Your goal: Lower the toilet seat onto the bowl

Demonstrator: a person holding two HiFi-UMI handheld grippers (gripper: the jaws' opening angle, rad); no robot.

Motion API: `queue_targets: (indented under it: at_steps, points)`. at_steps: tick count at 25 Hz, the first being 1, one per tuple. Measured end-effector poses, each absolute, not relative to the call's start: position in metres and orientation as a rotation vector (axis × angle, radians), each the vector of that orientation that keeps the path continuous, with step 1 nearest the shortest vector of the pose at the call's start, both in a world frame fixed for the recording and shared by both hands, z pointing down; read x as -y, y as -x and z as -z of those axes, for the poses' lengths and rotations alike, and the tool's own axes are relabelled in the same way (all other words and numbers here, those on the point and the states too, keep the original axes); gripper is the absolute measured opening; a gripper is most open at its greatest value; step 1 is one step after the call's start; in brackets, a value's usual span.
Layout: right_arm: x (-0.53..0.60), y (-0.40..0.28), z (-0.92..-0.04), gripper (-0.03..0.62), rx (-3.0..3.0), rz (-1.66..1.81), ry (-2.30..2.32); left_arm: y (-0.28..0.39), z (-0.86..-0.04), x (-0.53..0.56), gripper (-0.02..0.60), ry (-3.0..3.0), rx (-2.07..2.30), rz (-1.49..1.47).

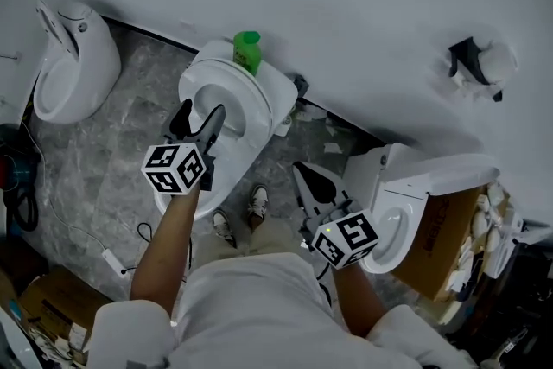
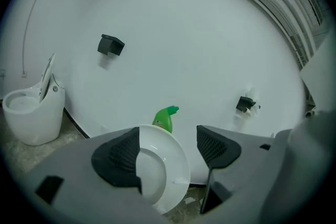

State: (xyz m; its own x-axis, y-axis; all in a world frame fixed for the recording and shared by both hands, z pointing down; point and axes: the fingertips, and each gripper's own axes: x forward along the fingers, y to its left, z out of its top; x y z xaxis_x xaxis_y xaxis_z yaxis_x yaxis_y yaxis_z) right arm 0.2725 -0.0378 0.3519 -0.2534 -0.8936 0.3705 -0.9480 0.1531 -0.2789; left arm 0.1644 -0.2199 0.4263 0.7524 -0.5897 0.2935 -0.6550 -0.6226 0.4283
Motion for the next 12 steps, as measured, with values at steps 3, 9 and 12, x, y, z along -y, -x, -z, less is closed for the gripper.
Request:
queue_targets:
  at_steps: [3, 9, 12]
  points:
    - [0.047, -0.287, -0.365, -0.002, 2.293, -0.739, -1.826, -0.189, -0.442, 0.233, 0.331, -2.393, 0.952, -0.181]
    - [0.06, -0.311, -0.382, -0.002, 2.287, -0.792, -1.815, -0.223, -0.467, 0.256, 0.33, -2.334, 0.983, -0.256]
    - [0.064, -0.324, -0.386, -0.002, 2.286, -0.804, -1.82, -0.235, -0.477, 0.27, 0.322, -2.296, 1.013, -0.278]
